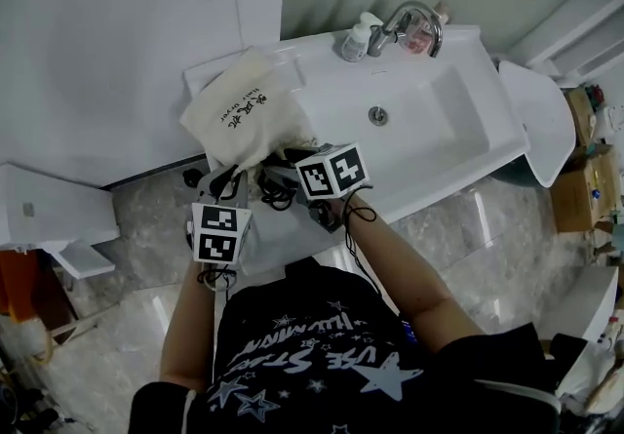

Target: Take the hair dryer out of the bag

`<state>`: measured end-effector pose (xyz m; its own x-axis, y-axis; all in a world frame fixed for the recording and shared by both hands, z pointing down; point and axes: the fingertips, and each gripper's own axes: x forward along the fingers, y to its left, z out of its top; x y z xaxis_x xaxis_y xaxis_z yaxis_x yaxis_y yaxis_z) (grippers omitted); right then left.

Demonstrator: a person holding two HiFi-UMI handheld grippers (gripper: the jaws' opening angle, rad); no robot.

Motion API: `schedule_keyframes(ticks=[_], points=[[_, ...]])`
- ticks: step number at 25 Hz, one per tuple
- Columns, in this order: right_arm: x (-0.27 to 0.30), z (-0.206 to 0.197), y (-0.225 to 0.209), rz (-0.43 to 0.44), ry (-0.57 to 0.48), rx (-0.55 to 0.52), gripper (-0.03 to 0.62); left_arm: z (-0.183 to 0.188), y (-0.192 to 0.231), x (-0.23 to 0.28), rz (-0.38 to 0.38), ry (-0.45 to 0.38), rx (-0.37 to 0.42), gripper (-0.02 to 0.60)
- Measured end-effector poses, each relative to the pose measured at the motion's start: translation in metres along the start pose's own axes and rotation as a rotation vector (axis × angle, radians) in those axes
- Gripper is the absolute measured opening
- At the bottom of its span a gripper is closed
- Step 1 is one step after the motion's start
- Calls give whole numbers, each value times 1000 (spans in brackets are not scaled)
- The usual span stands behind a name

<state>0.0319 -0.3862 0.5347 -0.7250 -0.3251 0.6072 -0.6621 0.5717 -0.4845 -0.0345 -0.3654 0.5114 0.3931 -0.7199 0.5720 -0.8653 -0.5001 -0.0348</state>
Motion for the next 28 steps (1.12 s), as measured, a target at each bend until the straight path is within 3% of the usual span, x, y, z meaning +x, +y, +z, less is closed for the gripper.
schedule_keyframes(ticks=[21, 26, 28], points=[[78, 6, -22, -73, 335, -124, 268, 4, 11, 4, 59, -12, -94, 49], [83, 5, -21, -90, 371, -225, 251, 4, 15, 2, 77, -19, -108, 49], [84, 4, -19, -83, 382, -239, 213, 3, 18, 1, 88, -20, -114, 49]])
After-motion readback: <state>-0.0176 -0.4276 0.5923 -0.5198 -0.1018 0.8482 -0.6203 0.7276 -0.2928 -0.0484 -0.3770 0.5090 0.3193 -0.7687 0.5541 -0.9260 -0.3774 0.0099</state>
